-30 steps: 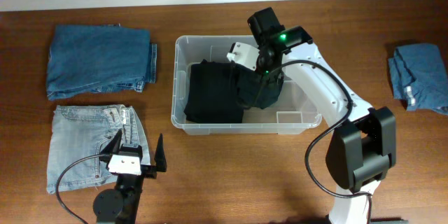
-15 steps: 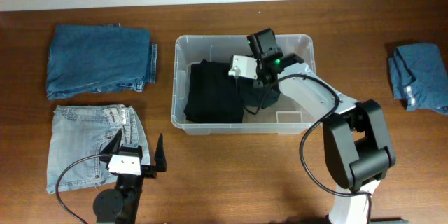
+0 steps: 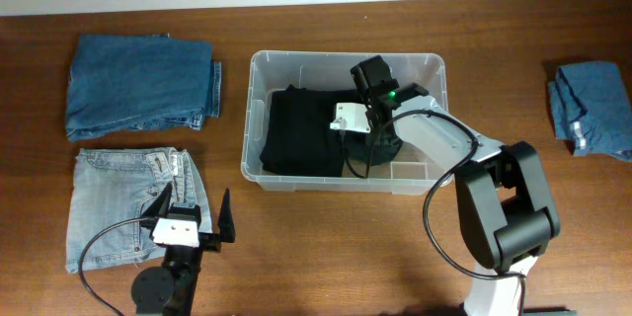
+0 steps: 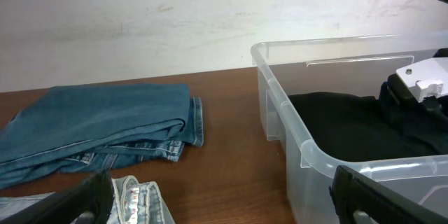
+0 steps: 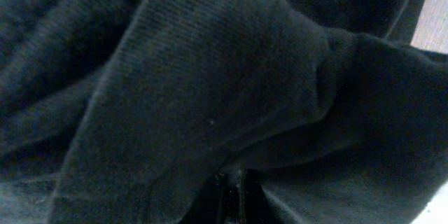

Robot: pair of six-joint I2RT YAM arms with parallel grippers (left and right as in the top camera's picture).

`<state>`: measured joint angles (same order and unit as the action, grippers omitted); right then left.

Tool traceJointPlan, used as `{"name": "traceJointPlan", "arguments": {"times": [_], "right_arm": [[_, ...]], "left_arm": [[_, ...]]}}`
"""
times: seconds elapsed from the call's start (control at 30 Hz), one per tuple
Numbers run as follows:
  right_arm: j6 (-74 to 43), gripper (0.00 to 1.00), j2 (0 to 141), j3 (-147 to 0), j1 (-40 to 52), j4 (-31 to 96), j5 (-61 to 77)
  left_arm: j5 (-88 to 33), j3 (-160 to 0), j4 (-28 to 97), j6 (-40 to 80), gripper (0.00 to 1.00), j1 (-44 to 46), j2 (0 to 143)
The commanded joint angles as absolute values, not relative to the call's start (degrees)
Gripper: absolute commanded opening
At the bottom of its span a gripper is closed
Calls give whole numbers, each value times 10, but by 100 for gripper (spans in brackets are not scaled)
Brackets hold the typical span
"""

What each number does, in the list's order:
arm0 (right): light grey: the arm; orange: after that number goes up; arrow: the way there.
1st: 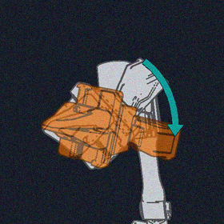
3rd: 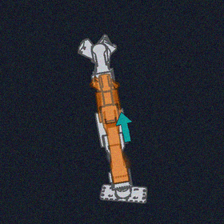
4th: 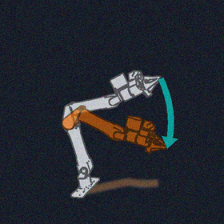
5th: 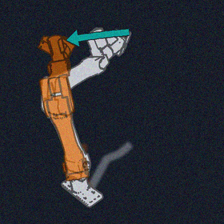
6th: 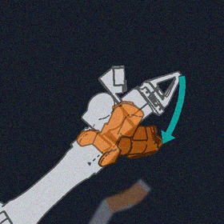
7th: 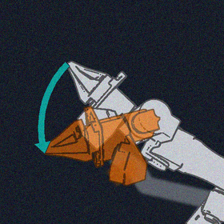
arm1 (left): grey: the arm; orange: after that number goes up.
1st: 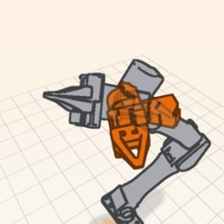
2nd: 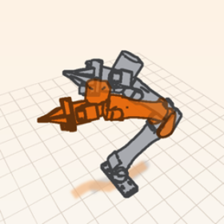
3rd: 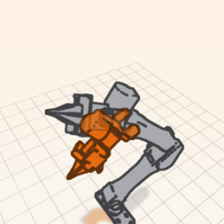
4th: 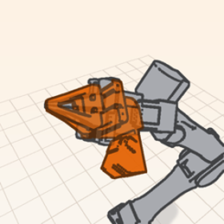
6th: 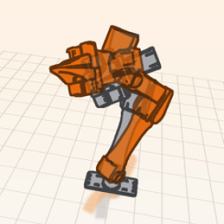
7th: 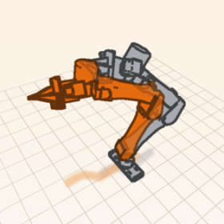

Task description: Pack container

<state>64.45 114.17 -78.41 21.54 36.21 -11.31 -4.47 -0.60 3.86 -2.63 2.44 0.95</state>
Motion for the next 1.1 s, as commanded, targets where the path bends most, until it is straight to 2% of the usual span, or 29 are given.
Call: {"name": "traceJointPlan", "arguments": {"times": [0.0, 0.4, 0.6, 0.83, 1.07], "right_arm": [[640, 4, 1125, -781, 227, 373, -99], [608, 4, 1091, -785, 227, 318, -162], [596, 4, 1107, -783, 225, 277, -97], [549, 4, 1141, -783, 213, 213, -91], [502, 4, 1166, -782, 212, 209, -35]], "left_arm": [[-47, -5, 43, -36, 99, 21, 7], [-47, -5, 43, -35, 99, 21, 7], [-47, -5, 43, -35, 99, 21, 7], [-47, -5, 43, -35, 99, 21, 7], [-47, -5, 43, -35, 99, 21, 7]]}}
